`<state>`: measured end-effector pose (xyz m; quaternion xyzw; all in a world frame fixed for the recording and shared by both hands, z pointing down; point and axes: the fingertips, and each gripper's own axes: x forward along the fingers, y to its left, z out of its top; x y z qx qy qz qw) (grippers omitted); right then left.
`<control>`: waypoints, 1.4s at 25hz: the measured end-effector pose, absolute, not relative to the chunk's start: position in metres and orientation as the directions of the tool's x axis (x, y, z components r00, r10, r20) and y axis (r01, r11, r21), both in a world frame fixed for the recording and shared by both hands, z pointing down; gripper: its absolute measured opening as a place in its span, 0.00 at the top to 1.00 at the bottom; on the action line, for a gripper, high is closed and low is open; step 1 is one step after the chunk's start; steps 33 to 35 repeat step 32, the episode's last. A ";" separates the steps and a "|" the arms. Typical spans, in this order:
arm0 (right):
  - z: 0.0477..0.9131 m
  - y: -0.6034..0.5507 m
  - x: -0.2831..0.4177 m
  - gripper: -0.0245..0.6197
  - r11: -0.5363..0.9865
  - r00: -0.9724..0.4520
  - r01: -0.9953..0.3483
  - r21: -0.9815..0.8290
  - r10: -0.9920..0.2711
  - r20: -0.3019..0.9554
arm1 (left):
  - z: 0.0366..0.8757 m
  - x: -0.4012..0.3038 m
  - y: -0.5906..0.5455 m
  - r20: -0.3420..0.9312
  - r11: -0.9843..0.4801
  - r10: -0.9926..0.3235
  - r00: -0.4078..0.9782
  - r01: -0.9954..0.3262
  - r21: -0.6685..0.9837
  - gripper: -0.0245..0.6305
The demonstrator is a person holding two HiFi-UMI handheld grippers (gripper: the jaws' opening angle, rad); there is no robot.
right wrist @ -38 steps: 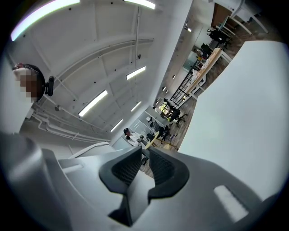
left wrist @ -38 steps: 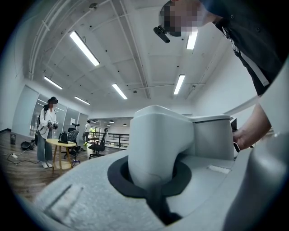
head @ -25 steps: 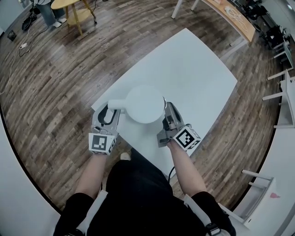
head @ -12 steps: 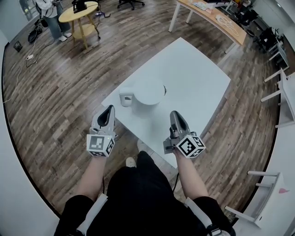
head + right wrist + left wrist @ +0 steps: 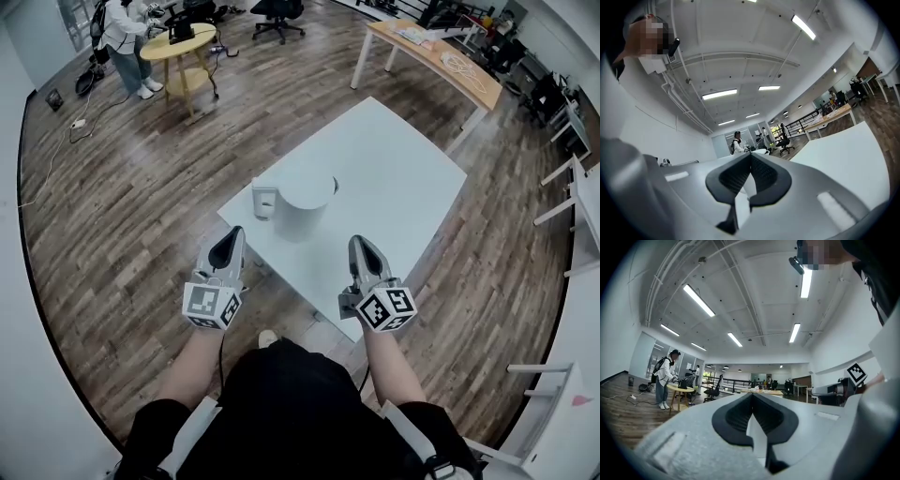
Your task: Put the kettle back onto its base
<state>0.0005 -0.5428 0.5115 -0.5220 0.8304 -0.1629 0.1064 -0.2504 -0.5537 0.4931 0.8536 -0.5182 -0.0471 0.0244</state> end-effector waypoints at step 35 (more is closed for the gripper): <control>0.491 -0.499 0.020 0.95 0.561 -0.589 -0.745 -0.361 -0.807 -0.038 | 0.468 -0.191 -0.497 -0.074 -0.477 -0.878 0.472 -0.877 0.055 0.96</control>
